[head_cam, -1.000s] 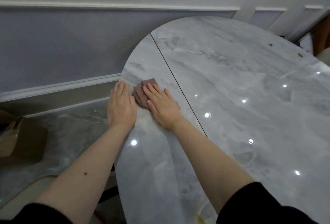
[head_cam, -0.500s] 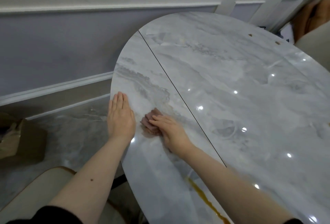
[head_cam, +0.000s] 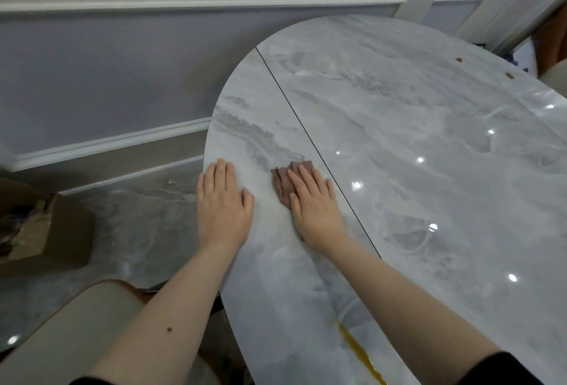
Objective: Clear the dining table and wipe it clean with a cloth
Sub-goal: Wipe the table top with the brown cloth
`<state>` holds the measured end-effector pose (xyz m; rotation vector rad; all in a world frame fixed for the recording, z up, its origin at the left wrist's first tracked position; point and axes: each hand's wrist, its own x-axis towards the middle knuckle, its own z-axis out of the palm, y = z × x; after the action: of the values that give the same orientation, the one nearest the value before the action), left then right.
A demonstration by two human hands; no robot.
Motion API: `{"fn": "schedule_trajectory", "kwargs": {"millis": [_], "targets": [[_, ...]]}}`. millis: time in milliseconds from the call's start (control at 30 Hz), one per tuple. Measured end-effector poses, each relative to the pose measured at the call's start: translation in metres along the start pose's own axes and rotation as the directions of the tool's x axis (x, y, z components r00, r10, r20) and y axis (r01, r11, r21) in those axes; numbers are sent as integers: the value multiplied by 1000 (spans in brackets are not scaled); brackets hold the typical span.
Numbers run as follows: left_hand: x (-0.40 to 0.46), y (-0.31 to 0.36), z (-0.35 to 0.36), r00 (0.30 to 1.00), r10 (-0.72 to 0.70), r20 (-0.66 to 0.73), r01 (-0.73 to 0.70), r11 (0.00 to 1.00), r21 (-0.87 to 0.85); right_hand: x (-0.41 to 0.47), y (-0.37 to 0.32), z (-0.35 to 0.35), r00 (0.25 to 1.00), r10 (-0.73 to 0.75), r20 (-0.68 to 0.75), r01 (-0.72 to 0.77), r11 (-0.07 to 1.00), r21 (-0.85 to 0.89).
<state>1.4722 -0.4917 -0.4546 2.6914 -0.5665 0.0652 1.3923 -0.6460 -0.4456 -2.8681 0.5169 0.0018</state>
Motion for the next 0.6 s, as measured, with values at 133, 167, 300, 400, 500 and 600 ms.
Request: {"fn": "schedule_trajectory", "kwargs": {"millis": [133,167,300,400,500,600], "targets": [[1,1,1,999,-29,18,29,999,22,49,-7,0,1000,11,1,-11,1000,5],[1,0,2,999,-28,17,28,999,27,62,-10,0,1000,11,4,-11,1000,7],[1,-2,5,999,-38,13,38,999,34,108,-26,2,1000,-6,28,6,1000,17],[1,-2,6,999,-40,10,39,998,46,123,-34,5,998,-49,26,49,999,-9],[1,-3,7,999,-43,16,42,999,25,117,-34,4,997,-72,38,72,997,4],[1,-2,6,999,-48,12,48,999,2,95,-32,3,994,-91,61,90,996,14]]}}
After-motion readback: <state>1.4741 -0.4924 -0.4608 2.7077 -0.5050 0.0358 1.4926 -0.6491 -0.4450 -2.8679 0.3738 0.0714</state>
